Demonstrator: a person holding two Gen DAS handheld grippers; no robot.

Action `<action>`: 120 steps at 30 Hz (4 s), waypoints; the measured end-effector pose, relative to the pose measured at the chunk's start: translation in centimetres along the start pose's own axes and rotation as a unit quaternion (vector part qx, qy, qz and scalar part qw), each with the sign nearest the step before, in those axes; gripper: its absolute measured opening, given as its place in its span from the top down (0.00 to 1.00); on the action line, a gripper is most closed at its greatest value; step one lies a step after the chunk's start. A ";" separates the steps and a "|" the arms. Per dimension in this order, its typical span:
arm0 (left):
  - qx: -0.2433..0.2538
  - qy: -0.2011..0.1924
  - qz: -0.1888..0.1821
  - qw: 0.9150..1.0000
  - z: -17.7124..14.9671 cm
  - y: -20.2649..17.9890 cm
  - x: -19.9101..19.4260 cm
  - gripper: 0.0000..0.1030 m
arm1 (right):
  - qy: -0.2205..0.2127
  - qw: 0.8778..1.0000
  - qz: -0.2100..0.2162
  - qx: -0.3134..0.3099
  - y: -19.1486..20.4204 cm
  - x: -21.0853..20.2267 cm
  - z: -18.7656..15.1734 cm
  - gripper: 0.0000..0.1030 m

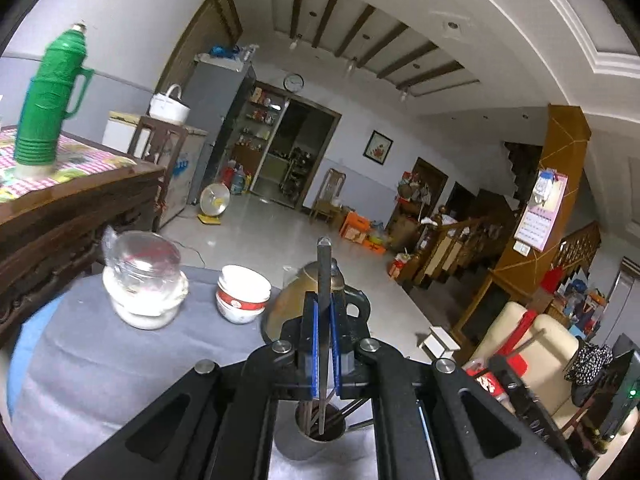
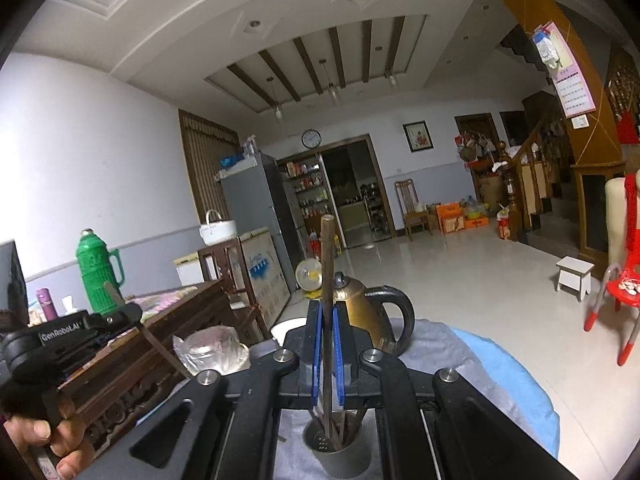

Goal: Organize utensils

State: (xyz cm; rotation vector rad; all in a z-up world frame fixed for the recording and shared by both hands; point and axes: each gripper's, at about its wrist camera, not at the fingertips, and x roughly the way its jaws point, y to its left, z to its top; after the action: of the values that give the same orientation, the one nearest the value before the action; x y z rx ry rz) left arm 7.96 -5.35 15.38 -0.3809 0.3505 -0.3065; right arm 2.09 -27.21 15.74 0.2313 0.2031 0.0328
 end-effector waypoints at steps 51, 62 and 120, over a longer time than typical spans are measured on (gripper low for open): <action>0.044 0.139 0.059 0.988 -3.0 0.5 9.6 0.59 | 0.150 0.988 -0.046 -0.007 -2.5 8.9 -5.5 0.24; 0.083 0.086 0.116 0.986 -1.4 1.6 2.0 0.13 | 0.110 0.992 -0.054 -0.041 -0.3 1.6 -2.8 0.19; 0.123 0.148 0.096 0.977 -7.4 -0.9 -0.2 0.00 | 0.172 0.971 -0.093 -0.136 2.7 -3.1 -6.5 0.16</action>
State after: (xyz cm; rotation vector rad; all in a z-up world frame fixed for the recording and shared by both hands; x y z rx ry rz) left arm 4.68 -8.35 9.37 -0.0548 0.6300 -0.2128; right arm -2.33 -23.30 10.75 -0.0714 0.5608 -0.0868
